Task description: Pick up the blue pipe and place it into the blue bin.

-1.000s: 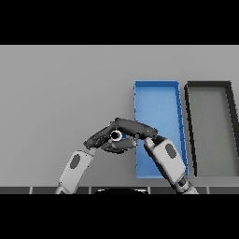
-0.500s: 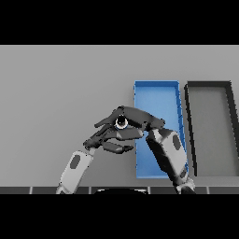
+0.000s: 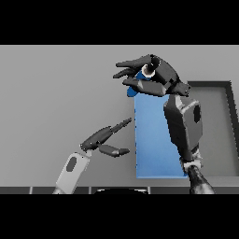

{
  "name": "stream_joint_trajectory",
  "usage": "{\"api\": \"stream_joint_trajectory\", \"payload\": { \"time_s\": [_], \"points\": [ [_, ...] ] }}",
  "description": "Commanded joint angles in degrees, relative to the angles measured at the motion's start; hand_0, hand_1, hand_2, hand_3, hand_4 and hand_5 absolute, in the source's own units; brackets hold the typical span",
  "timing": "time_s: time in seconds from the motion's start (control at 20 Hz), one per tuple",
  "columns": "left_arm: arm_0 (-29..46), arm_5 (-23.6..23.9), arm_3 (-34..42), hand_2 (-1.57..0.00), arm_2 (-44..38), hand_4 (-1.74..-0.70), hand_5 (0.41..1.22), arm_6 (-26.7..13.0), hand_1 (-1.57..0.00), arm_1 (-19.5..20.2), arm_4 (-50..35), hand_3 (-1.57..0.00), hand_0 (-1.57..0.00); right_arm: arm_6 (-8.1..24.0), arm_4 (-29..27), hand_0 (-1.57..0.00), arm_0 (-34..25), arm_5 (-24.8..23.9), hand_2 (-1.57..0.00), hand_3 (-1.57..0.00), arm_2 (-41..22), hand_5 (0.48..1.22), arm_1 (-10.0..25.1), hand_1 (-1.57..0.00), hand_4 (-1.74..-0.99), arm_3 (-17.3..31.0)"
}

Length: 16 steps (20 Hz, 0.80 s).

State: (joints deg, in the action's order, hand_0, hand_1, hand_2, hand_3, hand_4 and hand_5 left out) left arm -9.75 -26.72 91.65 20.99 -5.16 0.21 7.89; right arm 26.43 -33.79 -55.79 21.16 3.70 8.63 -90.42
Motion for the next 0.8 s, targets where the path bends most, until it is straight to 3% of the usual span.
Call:
{"api": "stream_joint_trajectory", "payload": {
  "time_s": [0.0, 0.15, 0.4, 0.75],
  "points": [
    [0.40, -0.04, -0.01, 0.00, 0.07, -0.95, 0.468, -0.43, 0.00, -0.13, -0.15, 0.00, 0.00, -0.26, 1.34, -1.57, -0.21, -0.17, -1.57, -1.57, 0.86, 1.221, 0.69, -1.57, -1.498, 1.35],
    [0.02, 0.35, 0.06, 0.00, -0.46, -0.95, 0.474, -2.42, 0.00, -0.23, -0.34, 0.00, 0.00, -0.88, 5.86, -1.57, 0.86, -0.52, -1.57, -1.57, 3.50, 1.221, 2.63, -1.57, -1.499, 5.39],
    [-0.11, 0.59, -0.42, 0.00, -0.78, -0.94, 0.465, -0.59, 0.00, 0.45, 0.36, 0.00, 0.00, 0.93, 12.45, -1.57, 5.19, -0.08, -1.57, -1.57, 5.80, 1.221, 4.48, -1.57, -1.499, 11.07],
    [-1.13, 1.25, -1.69, 0.00, -1.23, -0.93, 0.463, 1.37, 0.00, 0.48, 1.07, 0.00, 0.00, 7.11, 20.44, -1.57, 16.21, -1.40, -1.57, -1.57, 5.72, 1.221, 3.48, -1.57, -1.500, 9.21]
  ]
}}
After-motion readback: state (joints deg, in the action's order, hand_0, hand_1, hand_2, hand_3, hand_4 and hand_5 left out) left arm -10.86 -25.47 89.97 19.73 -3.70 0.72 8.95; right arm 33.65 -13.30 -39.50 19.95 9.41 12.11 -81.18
